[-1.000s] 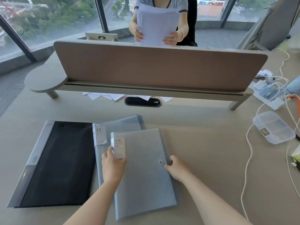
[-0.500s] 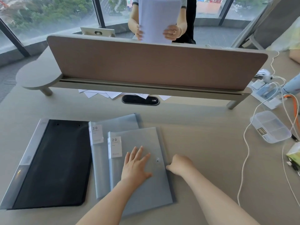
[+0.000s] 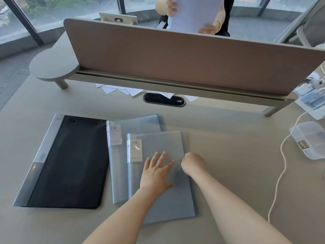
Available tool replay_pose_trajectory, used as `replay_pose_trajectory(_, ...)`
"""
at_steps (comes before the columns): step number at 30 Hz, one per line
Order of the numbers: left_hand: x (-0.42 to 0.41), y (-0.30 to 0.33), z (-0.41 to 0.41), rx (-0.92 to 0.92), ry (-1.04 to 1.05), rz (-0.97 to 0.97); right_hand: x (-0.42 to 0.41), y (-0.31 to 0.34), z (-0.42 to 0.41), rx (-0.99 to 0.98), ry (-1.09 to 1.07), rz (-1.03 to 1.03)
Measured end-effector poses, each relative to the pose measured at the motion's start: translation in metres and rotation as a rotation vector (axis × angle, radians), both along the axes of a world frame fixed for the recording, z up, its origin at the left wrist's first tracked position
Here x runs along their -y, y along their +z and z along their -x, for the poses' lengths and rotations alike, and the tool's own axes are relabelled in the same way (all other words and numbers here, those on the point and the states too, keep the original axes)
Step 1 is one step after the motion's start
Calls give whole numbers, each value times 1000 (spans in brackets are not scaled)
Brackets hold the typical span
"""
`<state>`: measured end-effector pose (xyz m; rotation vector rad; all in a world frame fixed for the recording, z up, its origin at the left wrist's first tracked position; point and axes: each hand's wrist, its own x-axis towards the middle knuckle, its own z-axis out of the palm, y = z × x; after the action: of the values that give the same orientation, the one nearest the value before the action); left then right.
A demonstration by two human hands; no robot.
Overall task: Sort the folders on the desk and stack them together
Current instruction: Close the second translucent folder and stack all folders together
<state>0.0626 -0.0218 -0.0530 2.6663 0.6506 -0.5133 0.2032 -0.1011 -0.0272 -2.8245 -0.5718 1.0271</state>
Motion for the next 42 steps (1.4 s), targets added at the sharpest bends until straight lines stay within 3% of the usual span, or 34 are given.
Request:
replay_pose_trajectory(7, -1, -5, 4, 31, 29, 22, -10, -9, 24, 44, 378, -30)
replay_pose_trajectory(11, -1, -5, 5, 25, 26, 18, 1, -8, 27, -3, 447, -19)
replay_pose_trajectory(23, 0, -5, 6, 11, 14, -1, 47, -9, -1, -73, 108, -15)
replay_pose_trajectory(33, 1, -2, 5, -5, 22, 12, 12, -11, -11, -35, 99, -85)
replay_pose_trajectory(37, 0, -4, 5, -13, 22, 10, 11, -18, -5, 17, 67, -188)
replay_pose_trajectory(42, -10, 2, 13, 15, 152, -46, 26, -15, -8, 120, -169, -335)
